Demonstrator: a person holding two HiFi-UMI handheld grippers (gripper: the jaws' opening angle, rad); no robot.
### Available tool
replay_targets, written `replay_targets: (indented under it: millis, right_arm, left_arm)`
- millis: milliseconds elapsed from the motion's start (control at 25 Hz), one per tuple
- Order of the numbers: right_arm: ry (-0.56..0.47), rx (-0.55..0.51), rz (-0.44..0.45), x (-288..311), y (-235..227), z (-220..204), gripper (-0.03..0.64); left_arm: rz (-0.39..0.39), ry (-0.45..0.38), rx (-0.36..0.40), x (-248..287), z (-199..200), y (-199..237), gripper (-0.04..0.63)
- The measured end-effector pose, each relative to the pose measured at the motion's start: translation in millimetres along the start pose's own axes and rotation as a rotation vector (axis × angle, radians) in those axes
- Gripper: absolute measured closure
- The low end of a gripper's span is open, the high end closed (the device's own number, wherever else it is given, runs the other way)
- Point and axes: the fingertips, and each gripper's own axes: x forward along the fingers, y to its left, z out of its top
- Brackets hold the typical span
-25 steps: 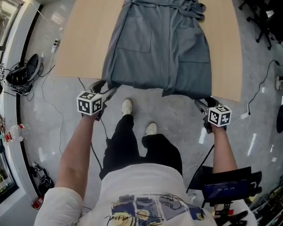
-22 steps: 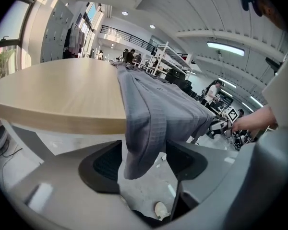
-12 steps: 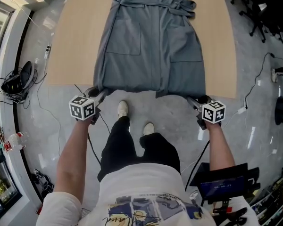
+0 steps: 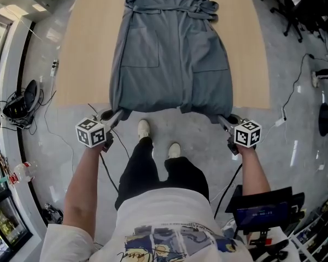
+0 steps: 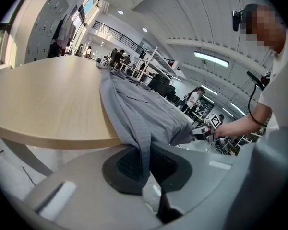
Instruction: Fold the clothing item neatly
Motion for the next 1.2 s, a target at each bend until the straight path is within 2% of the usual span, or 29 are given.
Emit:
replay_targets:
  millis: [240,600,960,1080,1200]
  right_arm:
    - [-0.034,0.013,0.046,-19.3,27.3,11.9,0.609]
    - [-0.036,-0.01,0.168,-36.5,76.7,39.2,0.609]
    - [-0.083,-0.037,0.306,-58.0,121.7,80.1,0.609]
    - [-0.106,-0.058,0.318,-62.1,132.8,99.8,0.609]
    - [-0.122,-0.089,0.308,-64.2,138.9,120.2,0.609]
  left_arm:
    - [-0.086,-0.007,0.012,-19.1,16.8,-20.9,0.581]
    - [-0.202,-0.029,0.017,-43.3,51.3,-50.6,0.581]
    - [-0.348,-0.099,0.009,-63.7,92.4,-80.0,0.581]
    - [-0.384,-0.132,0.033,-69.5,112.4,-87.4,0.581]
    - [-0.41,-0.138,0.09,-71.3,132.9,-94.5,0.581]
